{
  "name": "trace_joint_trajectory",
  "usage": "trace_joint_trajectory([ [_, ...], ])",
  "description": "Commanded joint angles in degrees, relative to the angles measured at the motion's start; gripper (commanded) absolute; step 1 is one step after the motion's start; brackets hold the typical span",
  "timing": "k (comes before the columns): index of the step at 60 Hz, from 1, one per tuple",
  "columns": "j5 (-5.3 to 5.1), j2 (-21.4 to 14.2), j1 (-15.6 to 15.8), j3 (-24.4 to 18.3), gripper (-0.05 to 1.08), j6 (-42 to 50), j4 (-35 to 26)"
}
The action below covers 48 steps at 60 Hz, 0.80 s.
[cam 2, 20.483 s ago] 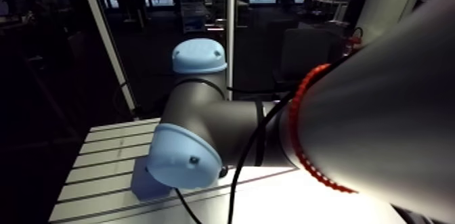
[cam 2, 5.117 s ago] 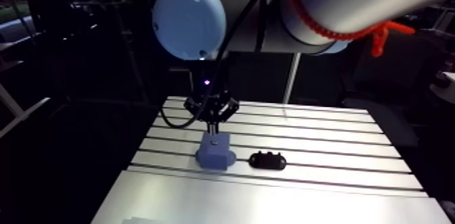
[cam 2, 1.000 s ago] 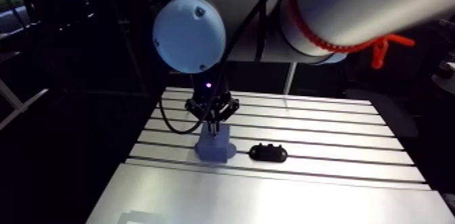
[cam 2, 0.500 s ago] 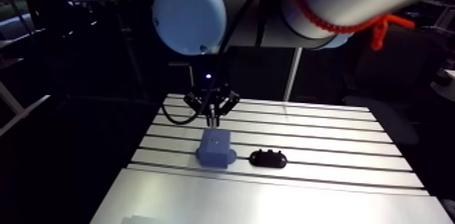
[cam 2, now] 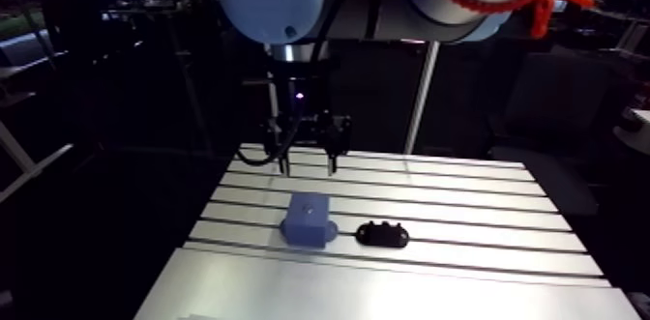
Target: Pick up the M10 bolt and insert it into the hex recess until seated.
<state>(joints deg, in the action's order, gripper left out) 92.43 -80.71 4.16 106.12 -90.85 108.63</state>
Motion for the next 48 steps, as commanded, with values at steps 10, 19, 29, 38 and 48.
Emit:
trace_joint_trajectory([
  [10,-0.21,-1.43,0.41,-3.73,0.01,0.46,-6.70],
  [19,-0.28,-3.36,0.41,-6.19,0.01,0.46,-10.11],
  [29,-0.37,-4.80,-0.10,-9.58,0.01,0.46,-15.58],
  [38,-0.21,-6.03,-0.47,-11.95,0.01,0.46,-17.39],
  [48,-0.19,-6.77,-1.17,-13.92,0.01,0.46,-19.08],
])
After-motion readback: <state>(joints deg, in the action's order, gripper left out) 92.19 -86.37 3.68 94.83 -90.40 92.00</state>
